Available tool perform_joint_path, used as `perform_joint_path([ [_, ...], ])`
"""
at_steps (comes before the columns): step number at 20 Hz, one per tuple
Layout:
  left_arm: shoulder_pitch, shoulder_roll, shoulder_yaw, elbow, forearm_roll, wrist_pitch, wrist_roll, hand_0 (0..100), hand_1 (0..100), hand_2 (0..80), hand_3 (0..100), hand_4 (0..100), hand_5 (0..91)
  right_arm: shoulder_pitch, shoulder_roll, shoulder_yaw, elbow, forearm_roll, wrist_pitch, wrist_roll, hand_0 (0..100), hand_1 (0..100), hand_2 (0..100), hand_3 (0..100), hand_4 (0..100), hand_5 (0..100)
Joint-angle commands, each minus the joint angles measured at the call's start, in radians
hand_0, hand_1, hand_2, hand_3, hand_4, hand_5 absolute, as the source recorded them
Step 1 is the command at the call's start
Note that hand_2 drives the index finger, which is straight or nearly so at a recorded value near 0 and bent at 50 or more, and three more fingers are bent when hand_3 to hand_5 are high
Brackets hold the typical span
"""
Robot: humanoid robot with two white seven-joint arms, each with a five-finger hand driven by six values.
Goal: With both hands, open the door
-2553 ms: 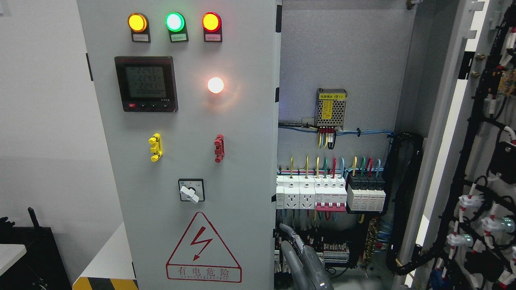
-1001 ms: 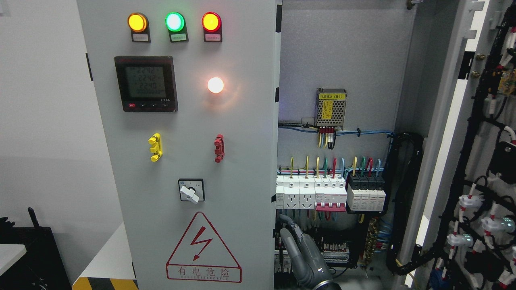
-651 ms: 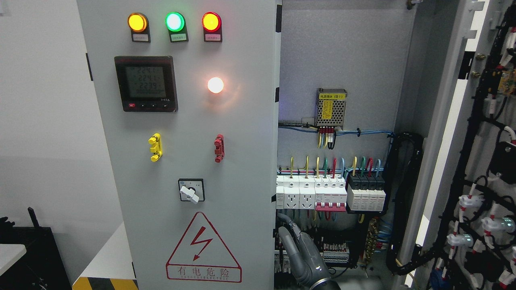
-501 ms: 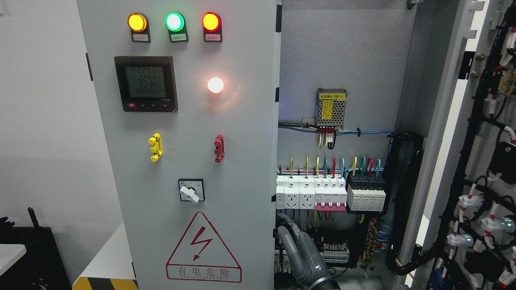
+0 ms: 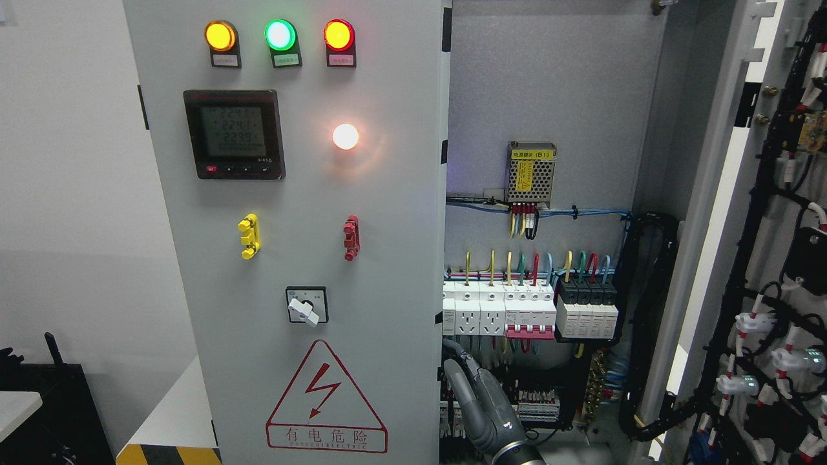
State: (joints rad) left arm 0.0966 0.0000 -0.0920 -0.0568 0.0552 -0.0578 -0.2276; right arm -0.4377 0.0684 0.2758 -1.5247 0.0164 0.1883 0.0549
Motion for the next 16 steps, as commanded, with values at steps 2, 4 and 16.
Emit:
perform_joint_path([
  [2,-0.002,-0.026,0.000,0.000,0.000,0.000,0.001,12,39,0.0,0,0,0.0,-0.012,0.002,0.003,0.020,0.002,0.000,0.000,50,0,0,0,0,0],
  [4,0.000,-0.026,0.000,0.000,0.000,0.000,0.001,12,39,0.0,0,0,0.0,-0.013,0.008,0.005,0.021,0.002,0.000,0.000,50,0,0,0,0,0],
  [16,0.000,-0.026,0.000,0.000,0.000,0.000,0.001,12,39,0.0,0,0,0.0,-0.013,0.016,0.006,0.015,0.000,0.000,0.000,50,0,0,0,0,0],
])
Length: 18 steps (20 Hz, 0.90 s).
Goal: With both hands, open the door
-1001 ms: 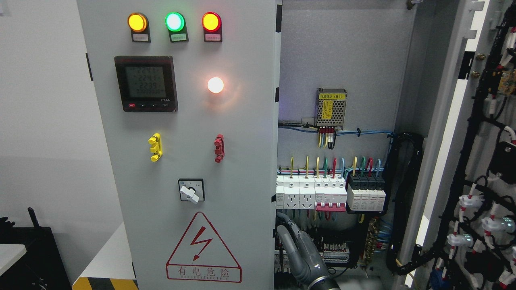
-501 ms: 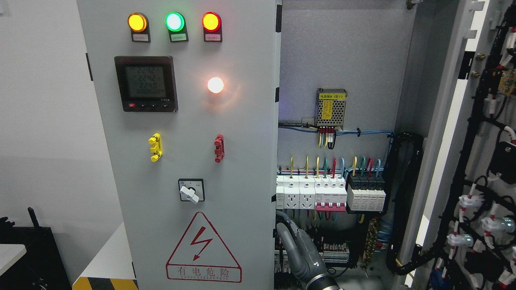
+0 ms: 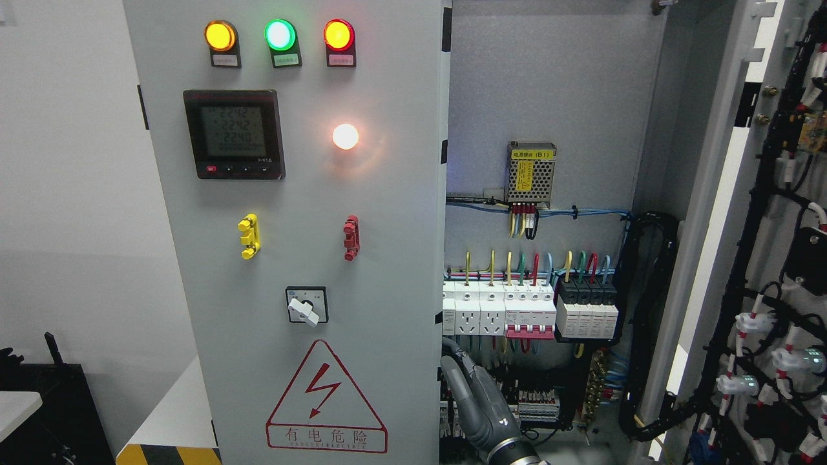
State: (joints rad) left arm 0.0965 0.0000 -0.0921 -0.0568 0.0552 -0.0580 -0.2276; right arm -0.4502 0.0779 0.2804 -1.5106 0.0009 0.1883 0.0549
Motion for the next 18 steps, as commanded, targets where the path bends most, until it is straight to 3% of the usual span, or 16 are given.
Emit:
perform_joint_path([
  [1,0.000,-0.026,0.000,0.000,0.000,0.001,0.001,12,39,0.0,0,0,0.0,-0.001,0.006,0.002,0.001,0.016,0.000,0.000,50,0,0,0,0,0],
  [18,0.000,-0.026,0.000,0.000,0.000,0.000,0.001,12,39,0.0,0,0,0.0,-0.007,0.005,-0.003,0.004,-0.012,-0.001,0.003,51,0,0,8,4,3],
])
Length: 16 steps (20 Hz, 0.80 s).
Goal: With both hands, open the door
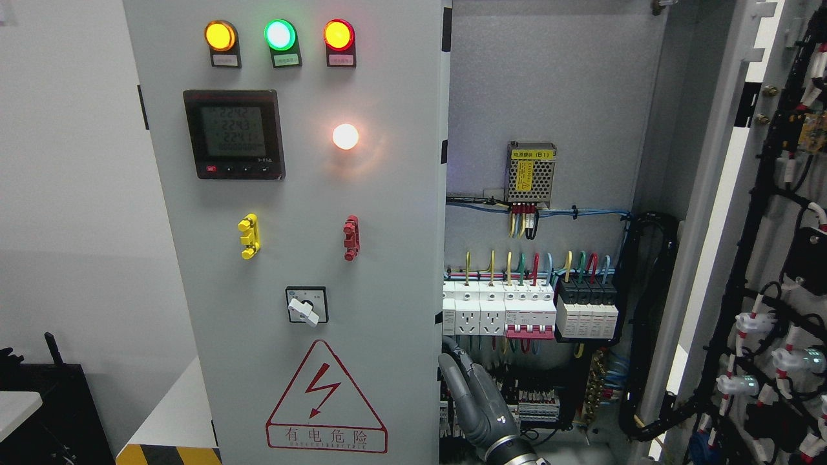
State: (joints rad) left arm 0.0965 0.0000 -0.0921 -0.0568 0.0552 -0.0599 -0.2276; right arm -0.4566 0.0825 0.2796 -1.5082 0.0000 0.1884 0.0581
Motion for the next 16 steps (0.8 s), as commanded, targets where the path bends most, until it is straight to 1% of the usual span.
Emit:
perform_joint_path([
  [1,0.000,-0.026,0.000,0.000,0.000,0.002,0.001,12,39,0.0,0,0,0.0,-0.001,0.000,-0.002,0.002,-0.011,-0.001,0.002,51,0,0,9,4,3],
  [4,0.000,-0.026,0.000,0.000,0.000,0.002,0.001,12,39,0.0,0,0,0.0,-0.004,0.000,-0.005,0.003,-0.012,-0.001,0.008,51,0,0,12,7,6],
  [6,0.000,-0.026,0.000,0.000,0.000,0.002,0.001,12,39,0.0,0,0,0.0,-0.007,0.000,-0.007,0.003,-0.018,-0.001,0.008,51,0,0,14,9,9],
  [8,0.000,-0.026,0.000,0.000,0.000,0.002,0.001,12,39,0.0,0,0,0.0,-0.007,0.002,-0.007,0.002,-0.018,-0.001,0.009,51,0,0,18,14,14],
  [10,0.000,-0.026,0.000,0.000,0.000,0.003,0.001,12,39,0.0,0,0,0.0,-0.007,0.002,-0.007,0.002,-0.018,-0.001,0.009,51,0,0,20,17,17],
  [16,0.000,-0.026,0.000,0.000,0.000,0.002,0.001,12,39,0.0,0,0,0.0,-0.005,0.002,-0.005,0.000,-0.020,-0.001,0.009,51,0,0,23,20,20],
])
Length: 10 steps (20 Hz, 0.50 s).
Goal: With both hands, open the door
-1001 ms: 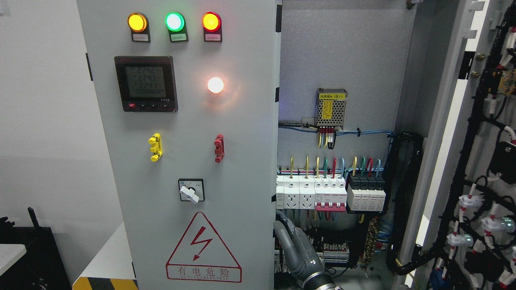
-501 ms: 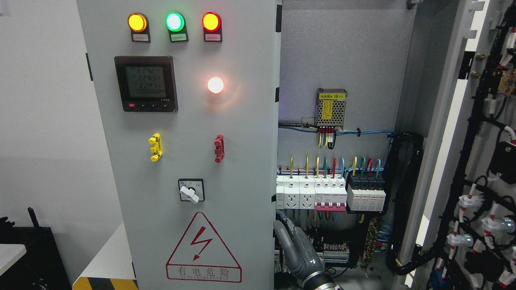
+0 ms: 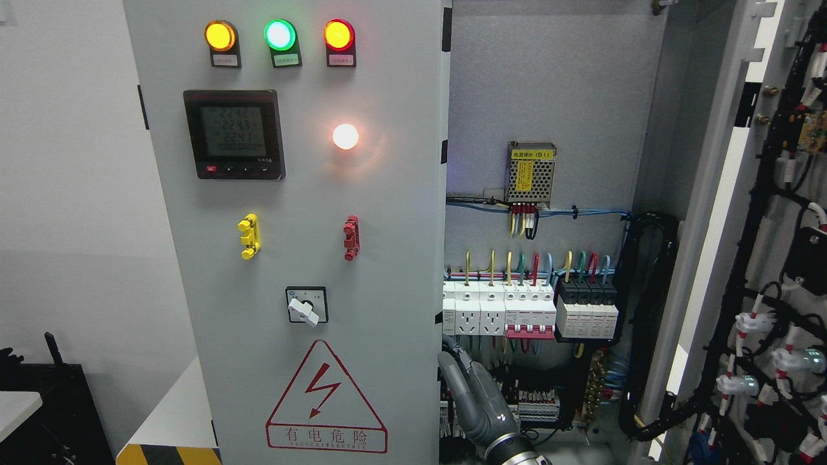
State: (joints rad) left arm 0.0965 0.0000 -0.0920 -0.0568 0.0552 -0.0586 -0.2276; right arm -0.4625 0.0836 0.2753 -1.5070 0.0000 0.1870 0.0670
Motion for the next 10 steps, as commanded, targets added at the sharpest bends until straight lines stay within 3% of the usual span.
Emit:
perform_joint_path([
  [1,0.000,-0.026,0.000,0.000,0.000,0.000,0.001,12,39,0.0,0,0,0.0,0.001,0.001,-0.001,-0.001,-0.024,0.000,0.001,50,0,0,24,21,20],
  [10,0.000,-0.026,0.000,0.000,0.000,0.000,0.001,12,39,0.0,0,0,0.0,0.001,-0.001,0.001,-0.002,-0.031,-0.001,0.002,50,0,2,27,24,22],
])
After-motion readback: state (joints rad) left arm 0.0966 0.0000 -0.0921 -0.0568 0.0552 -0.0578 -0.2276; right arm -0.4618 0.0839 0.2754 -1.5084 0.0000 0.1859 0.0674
